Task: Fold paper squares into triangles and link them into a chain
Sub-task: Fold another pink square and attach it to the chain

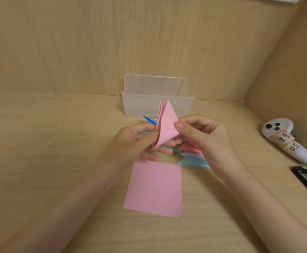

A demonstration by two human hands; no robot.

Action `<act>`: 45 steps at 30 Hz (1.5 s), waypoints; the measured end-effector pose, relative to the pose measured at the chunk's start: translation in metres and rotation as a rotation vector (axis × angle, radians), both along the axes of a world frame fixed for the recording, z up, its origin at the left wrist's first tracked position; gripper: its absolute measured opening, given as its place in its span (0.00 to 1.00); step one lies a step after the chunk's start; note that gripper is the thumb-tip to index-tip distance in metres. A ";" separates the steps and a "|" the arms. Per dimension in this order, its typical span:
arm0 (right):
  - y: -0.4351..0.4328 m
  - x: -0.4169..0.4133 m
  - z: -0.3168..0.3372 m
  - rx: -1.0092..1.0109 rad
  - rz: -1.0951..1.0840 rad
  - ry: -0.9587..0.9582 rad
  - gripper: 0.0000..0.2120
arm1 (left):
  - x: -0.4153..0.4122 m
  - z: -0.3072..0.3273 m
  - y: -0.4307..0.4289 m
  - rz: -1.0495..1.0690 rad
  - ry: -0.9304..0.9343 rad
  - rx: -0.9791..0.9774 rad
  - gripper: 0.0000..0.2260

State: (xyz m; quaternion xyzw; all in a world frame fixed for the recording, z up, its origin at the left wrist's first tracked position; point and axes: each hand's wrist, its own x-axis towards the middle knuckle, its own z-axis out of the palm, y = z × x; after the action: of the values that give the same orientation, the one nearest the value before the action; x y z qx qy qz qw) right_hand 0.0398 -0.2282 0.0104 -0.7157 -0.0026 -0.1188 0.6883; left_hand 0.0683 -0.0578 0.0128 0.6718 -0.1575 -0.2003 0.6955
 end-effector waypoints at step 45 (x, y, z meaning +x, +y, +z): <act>0.007 -0.002 0.001 -0.083 0.132 -0.072 0.07 | 0.000 0.001 -0.001 0.433 -0.157 -0.169 0.04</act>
State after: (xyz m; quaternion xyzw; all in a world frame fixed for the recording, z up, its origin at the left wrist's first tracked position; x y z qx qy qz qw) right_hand 0.0380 -0.2211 0.0109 -0.7372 -0.0797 -0.0986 0.6636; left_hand 0.0686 -0.0584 0.0135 0.6429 -0.0796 0.0203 0.7615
